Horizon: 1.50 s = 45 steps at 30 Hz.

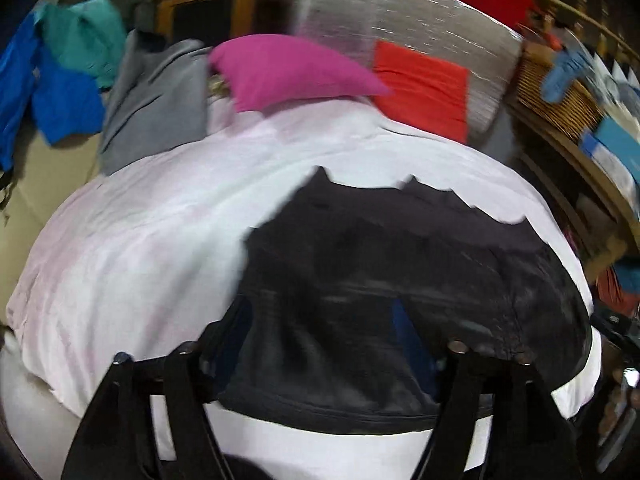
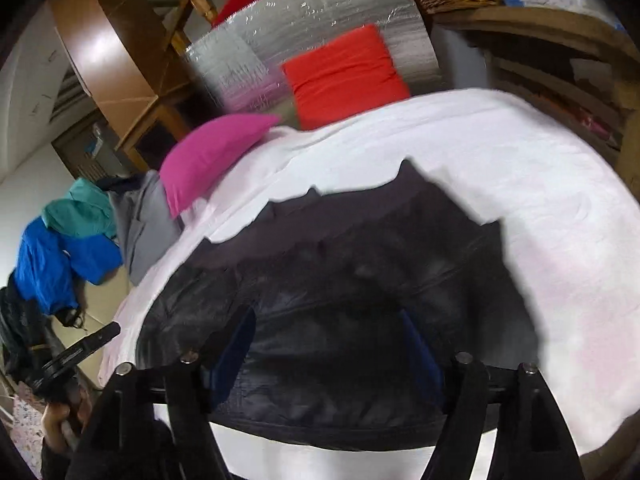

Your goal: Fold large clothes

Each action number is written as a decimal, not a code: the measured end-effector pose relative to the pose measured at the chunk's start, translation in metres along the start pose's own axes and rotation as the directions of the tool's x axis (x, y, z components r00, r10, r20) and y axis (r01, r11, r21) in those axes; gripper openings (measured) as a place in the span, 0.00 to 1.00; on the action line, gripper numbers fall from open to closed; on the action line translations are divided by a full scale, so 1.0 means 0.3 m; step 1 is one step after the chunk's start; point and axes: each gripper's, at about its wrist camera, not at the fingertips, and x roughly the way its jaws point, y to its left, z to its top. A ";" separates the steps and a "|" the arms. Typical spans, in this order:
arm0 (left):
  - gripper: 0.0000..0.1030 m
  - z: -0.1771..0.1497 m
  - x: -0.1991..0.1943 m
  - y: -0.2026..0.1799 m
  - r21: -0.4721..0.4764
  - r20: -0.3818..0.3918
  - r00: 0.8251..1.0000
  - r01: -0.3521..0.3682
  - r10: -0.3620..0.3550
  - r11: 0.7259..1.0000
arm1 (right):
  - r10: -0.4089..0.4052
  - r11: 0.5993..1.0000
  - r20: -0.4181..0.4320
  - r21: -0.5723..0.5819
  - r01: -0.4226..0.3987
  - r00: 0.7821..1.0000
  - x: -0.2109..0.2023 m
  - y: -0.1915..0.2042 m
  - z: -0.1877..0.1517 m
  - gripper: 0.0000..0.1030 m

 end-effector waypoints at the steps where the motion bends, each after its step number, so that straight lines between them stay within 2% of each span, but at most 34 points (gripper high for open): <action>1: 0.78 -0.013 0.025 -0.018 0.013 0.000 1.000 -0.013 0.013 1.000 | -0.028 0.999 -0.021 0.016 0.029 0.999 0.044 -0.004 -0.028 0.79; 2: 0.78 -0.027 0.068 -0.029 0.030 -0.021 0.999 -0.037 0.038 0.999 | -0.056 0.998 -0.053 0.023 0.057 0.997 0.086 -0.011 -0.048 0.79; 3: 0.78 -0.050 0.131 -0.044 0.055 -0.075 0.995 -0.065 0.070 0.996 | -0.094 0.995 -0.092 0.022 0.097 0.991 0.134 -0.015 -0.072 0.79; 5: 0.78 -0.084 0.241 -0.067 0.108 -0.190 0.974 -0.104 0.123 0.989 | -0.136 0.991 -0.071 -0.003 0.136 0.988 0.120 0.017 -0.089 0.79; 7: 0.78 -0.098 0.223 -0.079 0.132 -0.130 0.981 -0.125 0.142 0.983 | -0.105 0.995 -0.038 -0.008 0.104 0.994 0.045 0.050 -0.090 0.79; 9: 0.78 -0.095 0.183 -0.089 0.140 -0.128 0.978 -0.144 0.162 0.980 | -0.087 0.995 0.021 -0.047 0.088 0.996 -0.054 0.087 -0.103 0.81; 11: 0.78 -0.093 0.144 -0.096 0.130 -0.106 0.983 -0.137 0.151 0.982 | -0.085 0.993 0.069 -0.077 0.090 0.994 -0.123 0.125 -0.132 0.87; 15: 0.78 -0.113 0.028 -0.151 0.152 -0.035 0.991 -0.126 0.132 0.980 | -0.083 0.987 0.093 -0.131 0.094 0.992 -0.161 0.179 -0.209 0.88; 21: 0.79 -0.156 -0.060 -0.216 0.182 0.007 0.993 -0.116 0.116 0.976 | -0.112 0.980 0.099 -0.157 0.127 0.989 -0.143 0.230 -0.289 0.88; 26: 0.80 -0.152 -0.059 -0.217 0.156 -0.001 0.994 -0.111 0.113 0.981 | -0.144 0.968 0.090 -0.192 0.159 0.985 -0.135 0.247 -0.326 0.88; 28: 0.80 -0.155 -0.055 -0.214 0.142 -0.011 0.993 -0.111 0.113 0.984 | -0.172 0.962 0.071 -0.205 0.183 0.983 -0.122 0.248 -0.330 0.95; 31: 0.80 -0.157 -0.053 -0.213 0.132 -0.028 0.994 -0.098 0.102 0.986 | -0.188 0.956 0.083 -0.212 0.202 0.979 -0.126 0.250 -0.338 0.99; 36: 0.80 -0.156 -0.065 -0.220 0.129 -0.020 0.995 -0.090 0.093 0.988 | -0.212 0.947 0.082 -0.230 0.225 0.974 -0.131 0.253 -0.340 1.00; 39: 0.90 -0.155 -0.080 -0.234 0.139 -0.005 0.996 -0.087 0.089 0.986 | -0.215 0.945 0.093 -0.233 0.231 0.972 -0.144 0.256 -0.335 1.00; 45: 0.91 -0.145 -0.106 -0.246 0.110 0.001 1.000 -0.011 0.011 0.994 | -0.230 0.937 0.124 -0.240 0.254 0.965 -0.178 0.253 -0.315 1.00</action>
